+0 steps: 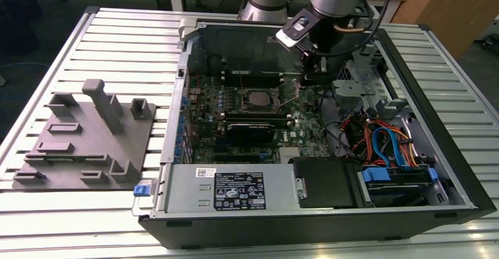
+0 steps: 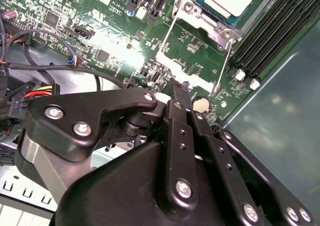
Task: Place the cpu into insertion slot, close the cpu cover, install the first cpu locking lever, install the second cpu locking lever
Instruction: 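Close the cpu cover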
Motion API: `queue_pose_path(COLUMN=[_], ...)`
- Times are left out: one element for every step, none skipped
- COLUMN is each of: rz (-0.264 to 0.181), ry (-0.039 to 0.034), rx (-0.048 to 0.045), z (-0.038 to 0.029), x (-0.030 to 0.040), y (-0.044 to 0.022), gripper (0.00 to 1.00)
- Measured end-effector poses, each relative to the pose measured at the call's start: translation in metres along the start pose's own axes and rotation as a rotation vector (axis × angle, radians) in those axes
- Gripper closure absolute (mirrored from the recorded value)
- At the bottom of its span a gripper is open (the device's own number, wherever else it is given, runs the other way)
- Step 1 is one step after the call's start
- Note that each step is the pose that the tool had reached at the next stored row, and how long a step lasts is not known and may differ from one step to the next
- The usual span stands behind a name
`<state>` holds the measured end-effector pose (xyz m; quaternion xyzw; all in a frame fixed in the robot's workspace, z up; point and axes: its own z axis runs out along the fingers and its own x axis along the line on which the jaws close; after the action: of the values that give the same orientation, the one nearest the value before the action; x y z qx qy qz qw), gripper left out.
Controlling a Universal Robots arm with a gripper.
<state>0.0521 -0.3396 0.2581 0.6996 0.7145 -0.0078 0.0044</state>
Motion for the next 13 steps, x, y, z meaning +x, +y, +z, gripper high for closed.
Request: queue_pose_path(rz=[0.000, 0.000, 0.000, 0.000, 0.000, 0.000, 0.000, 0.000, 0.000, 0.000, 0.000, 0.000, 0.000], ry=[0.0000, 0.0000, -0.0001, -0.0001, 0.0000, 0.0000, -0.0001, 0.0000, 0.0000, 0.0001, 0.0000, -0.0001, 0.0000], rx=[0.0001, 0.0000, 0.0001, 0.0001, 0.0001, 0.0001, 0.0001, 0.0000, 0.0000, 0.0001, 0.0001, 0.0001, 0.0000], z=[0.0004, 0.0007, 0.0010, 0.0013, 0.0017, 0.0020, 0.0023, 0.0026, 0.0029, 0.0033, 0.0037, 0.0040, 0.0044], x=[0.0000, 0.0000, 0.0000, -0.0001, 0.0000, 0.0000, 0.0000, 0.0000, 0.0000, 0.0000, 0.0000, 0.0000, 0.0000], y=[0.0005, 0.0010, 0.0015, 0.0020, 0.0024, 0.0029, 0.0032, 0.0035, 0.0038, 0.0040, 0.0042, 0.0044, 0.0045], gripper=[0.90, 0.90, 0.90, 0.90, 0.90, 0.90, 0.90, 0.90, 0.90, 0.90, 0.90, 0.90, 0.90])
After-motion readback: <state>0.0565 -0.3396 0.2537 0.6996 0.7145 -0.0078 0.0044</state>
